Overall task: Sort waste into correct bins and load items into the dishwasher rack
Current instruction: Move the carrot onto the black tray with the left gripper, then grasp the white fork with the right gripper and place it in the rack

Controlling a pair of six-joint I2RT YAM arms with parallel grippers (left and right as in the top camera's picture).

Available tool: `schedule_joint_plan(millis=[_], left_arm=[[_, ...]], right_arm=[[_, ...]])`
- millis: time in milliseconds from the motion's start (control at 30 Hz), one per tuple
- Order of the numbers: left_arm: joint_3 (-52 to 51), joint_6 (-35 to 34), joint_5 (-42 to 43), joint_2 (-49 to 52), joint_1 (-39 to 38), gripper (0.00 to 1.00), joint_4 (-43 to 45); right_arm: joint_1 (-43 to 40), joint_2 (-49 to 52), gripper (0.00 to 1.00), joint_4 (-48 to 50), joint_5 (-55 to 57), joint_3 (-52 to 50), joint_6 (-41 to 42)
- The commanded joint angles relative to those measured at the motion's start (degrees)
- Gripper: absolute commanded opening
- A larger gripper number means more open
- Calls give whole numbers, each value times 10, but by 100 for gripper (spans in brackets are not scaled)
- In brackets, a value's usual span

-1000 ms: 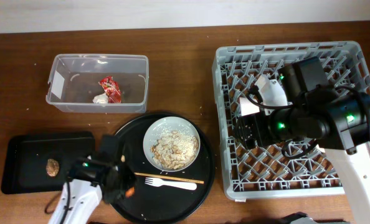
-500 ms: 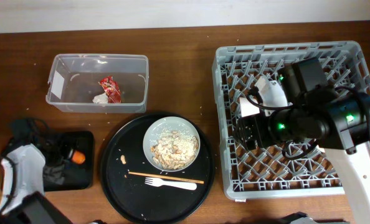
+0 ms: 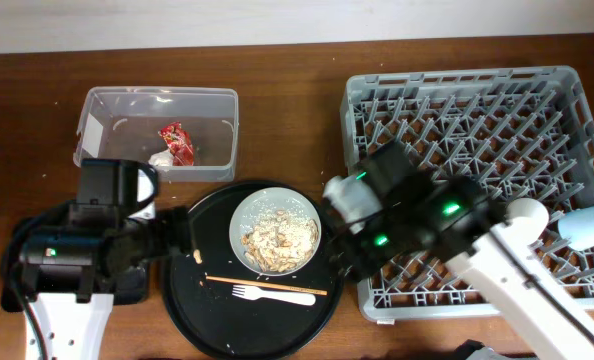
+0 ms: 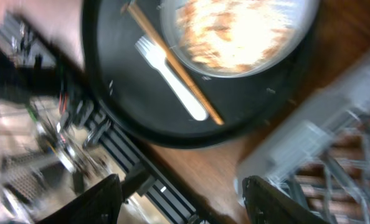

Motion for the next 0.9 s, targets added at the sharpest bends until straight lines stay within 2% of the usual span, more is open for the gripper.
schedule_joint_plan(millis=[0,67,100,133,167,200,267,333,367,400,567,733,867], left_arm=[[63,-68,-48,-5,49,87,-5],[94,-45,-33,-22,61,87,-32],[94,3,-2,-24,61,87,-45],[94,4,-17,-23,61,87,-62],[94,4,-29,-23,61,92,-64],[94,4,-28,-23,61,93,-61],[94,4,-28,-23,61,97,-56],[94,4,-28,-23,61,99,-56],[94,4,-28,-23,61,99,-56],[94,4,-28,-23,61,99,-56],[94,4,-28,-23,61,99,-56],[94,4,-28,-23,61,99,-55],[94,4,-28,-23,61,99,-52]], right_arm=[[119,30,68,57,76,-52,-26],[143,92,67,102,77,-70,58],[136,113,67,127,76,-70,94],[131,123,68,152,50,-70,97],[137,133,68,155,46,-70,52],[152,150,68,142,46,-71,-36],[191,200,68,139,52,-73,-103],[230,269,64,151,88,-73,-106],[233,286,59,160,93,-73,-105],[233,301,59,170,93,-73,-105],[233,306,60,236,120,-74,-105],[233,315,60,223,114,-110,-105],[232,315,61,267,139,-137,-105]])
